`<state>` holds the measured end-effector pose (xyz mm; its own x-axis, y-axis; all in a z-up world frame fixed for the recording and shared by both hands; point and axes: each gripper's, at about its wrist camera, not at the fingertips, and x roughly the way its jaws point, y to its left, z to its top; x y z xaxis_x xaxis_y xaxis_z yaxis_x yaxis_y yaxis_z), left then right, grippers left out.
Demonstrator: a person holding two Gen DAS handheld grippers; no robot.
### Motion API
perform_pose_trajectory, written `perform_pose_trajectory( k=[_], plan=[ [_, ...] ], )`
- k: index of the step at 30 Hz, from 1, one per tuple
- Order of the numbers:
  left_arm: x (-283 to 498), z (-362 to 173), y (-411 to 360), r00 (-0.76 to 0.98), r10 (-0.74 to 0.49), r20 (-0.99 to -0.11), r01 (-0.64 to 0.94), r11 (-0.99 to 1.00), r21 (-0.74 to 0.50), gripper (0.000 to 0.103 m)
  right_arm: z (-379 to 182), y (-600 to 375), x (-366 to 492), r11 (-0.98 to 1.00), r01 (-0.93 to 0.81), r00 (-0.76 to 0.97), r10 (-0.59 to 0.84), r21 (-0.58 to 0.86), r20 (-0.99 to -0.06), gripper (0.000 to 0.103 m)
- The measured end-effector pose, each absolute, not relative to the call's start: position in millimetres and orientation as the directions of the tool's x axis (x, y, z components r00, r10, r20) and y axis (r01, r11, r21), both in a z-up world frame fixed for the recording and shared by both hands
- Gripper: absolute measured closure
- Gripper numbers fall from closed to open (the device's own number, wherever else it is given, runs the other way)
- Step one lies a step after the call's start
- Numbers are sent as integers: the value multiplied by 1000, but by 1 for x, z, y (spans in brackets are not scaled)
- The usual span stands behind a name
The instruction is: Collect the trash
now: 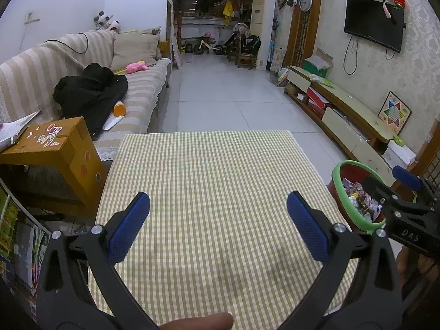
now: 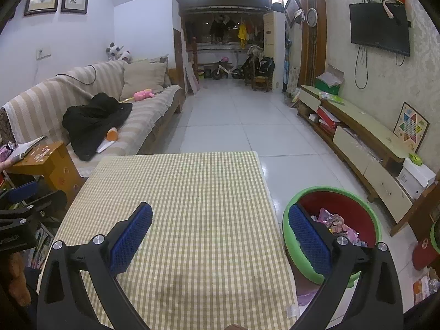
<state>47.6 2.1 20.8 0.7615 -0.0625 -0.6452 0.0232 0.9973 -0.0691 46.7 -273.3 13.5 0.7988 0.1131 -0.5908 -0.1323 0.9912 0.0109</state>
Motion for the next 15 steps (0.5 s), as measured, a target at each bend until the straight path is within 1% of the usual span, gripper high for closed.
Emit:
perform_pose_trajectory(
  k=[15],
  plan=[
    [48, 23, 2, 761, -65, -645, 28, 997, -68, 5, 15, -274, 47, 991, -136, 798, 116, 10, -591, 7]
  ],
)
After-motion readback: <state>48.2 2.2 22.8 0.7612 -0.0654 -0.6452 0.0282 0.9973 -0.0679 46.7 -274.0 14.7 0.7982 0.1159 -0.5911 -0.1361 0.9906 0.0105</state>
